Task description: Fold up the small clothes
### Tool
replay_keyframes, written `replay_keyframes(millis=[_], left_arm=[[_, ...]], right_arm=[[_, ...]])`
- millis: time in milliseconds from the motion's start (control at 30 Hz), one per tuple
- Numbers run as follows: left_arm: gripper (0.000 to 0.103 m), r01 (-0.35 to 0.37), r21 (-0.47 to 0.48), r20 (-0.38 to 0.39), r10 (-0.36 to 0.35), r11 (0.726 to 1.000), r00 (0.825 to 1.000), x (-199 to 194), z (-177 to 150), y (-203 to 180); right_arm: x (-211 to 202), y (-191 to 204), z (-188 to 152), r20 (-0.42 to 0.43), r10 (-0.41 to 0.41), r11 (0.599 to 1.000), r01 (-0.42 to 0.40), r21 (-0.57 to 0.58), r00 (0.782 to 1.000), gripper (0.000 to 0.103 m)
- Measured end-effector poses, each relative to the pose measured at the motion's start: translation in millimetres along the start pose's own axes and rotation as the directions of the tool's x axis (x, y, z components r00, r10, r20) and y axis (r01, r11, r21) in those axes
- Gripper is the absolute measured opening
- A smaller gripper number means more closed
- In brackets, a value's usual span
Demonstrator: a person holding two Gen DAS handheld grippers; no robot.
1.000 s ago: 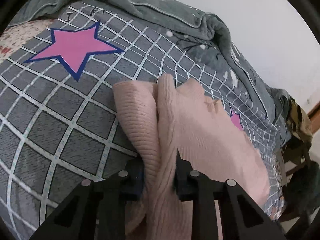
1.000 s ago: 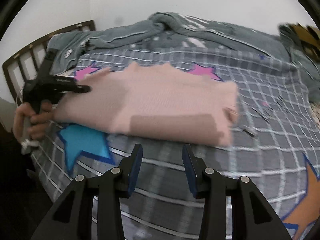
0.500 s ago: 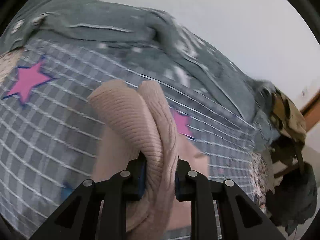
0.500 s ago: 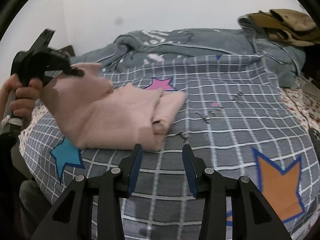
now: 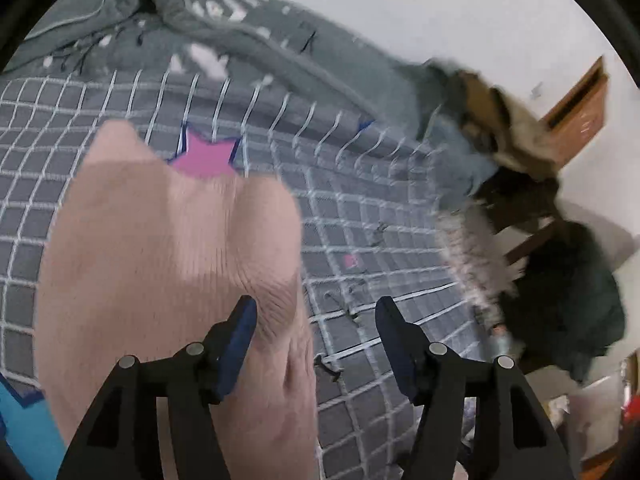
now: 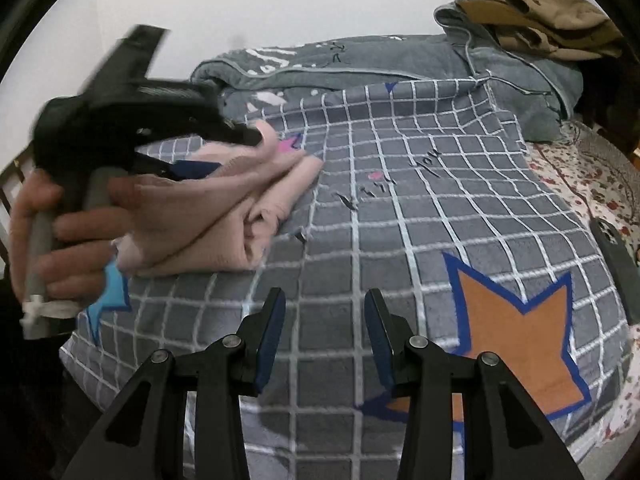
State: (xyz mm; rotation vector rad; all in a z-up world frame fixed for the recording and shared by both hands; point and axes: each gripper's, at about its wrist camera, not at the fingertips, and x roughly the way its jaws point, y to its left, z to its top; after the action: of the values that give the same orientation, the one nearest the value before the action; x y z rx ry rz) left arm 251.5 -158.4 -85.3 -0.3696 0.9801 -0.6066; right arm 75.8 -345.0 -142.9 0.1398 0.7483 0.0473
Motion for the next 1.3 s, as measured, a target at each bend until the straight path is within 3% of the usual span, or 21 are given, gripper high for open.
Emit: replay_keyframes(millis=[133,300,400,467,500,533,600,633,700,767,867,967,1033,1067,1167,1300], left_arm=[[0.063,-0.064,-0.007,0.081,0.064,0.998,0.995,-36,8,25],[0.063,-0.156,-0.103,0.118,0.168,0.982,0.979,-64,8,89],[0.063,-0.161,-0.154,0.112,0.179,0.975,0.977,-74,0,122],[0.063,-0.164,-0.17,0.115,0.184,0.972,0.976,-82,-5,135],[0.063,-0.162,-0.17,0.12,0.183,0.972,0.976,-85,-8,139],[0.063,-0.16,-0.166,0.126,0.181,0.973,0.975,-88,-10,143],[0.063,-0.161,-0.151,0.133,0.181,0.975,0.975,-91,-14,146],[0.063,-0.16,-0.139,0.135,0.179,0.977,0.975,-92,-16,145],[0.063,-0.154,-0.106,0.139,0.168,0.982,0.976,-92,-21,145],[0.063,-0.145,-0.073,0.135,0.154,0.987,0.979,-87,-26,141],[0.063,-0.127,-0.042,0.106,0.131,0.991,0.986,-74,-34,135],[0.063,-0.107,-0.001,0.06,0.107,0.994,0.992,-63,-43,127],[0.063,-0.106,0.022,0.056,0.105,0.994,0.993,-60,-48,122],[0.063,-0.108,0.027,0.058,0.106,0.994,0.993,-60,-49,121],[0.063,-0.098,0.019,0.064,0.097,0.995,0.993,-62,-51,123],[0.063,-0.115,0.01,0.076,0.114,0.993,0.991,-66,-51,131]], right_arm=[[4,11,24,0.05,0.082,0.996,-0.083,0.022,0.995,0.041],[17,36,53,0.106,0.239,0.966,-0.247,0.072,0.965,0.049],[38,54,62,0.093,0.341,0.931,-0.35,0.104,0.935,0.053],[61,70,63,0.042,0.335,0.935,-0.338,0.111,0.941,0.053],[71,76,62,0.015,0.319,0.942,-0.318,0.107,0.948,0.04],[78,81,61,0.0,0.304,0.949,-0.303,0.09,0.953,0.008],[83,86,63,0.015,0.242,0.97,-0.242,-0.002,0.97,0.009],[74,80,64,0.081,0.198,0.98,-0.196,-0.032,0.977,0.008],[65,62,63,0.136,0.191,0.982,-0.19,-0.024,0.972,0.005],[70,46,58,0.111,0.198,0.98,-0.2,0.005,0.974,0.005],[100,47,41,-0.012,0.138,0.99,-0.138,-0.035,0.99,0.01],[84,56,41,0.027,0.123,0.986,-0.119,-0.12,0.992,0.016],[72,54,52,0.075,0.15,0.984,-0.142,-0.105,0.986,0.041],[69,52,58,0.089,0.155,0.985,-0.147,-0.093,0.984,0.046],[84,53,78,0.077,0.134,0.99,-0.129,-0.061,0.988,0.048],[127,46,92,-0.017,0.133,0.99,-0.132,0.059,0.991,0.048]])
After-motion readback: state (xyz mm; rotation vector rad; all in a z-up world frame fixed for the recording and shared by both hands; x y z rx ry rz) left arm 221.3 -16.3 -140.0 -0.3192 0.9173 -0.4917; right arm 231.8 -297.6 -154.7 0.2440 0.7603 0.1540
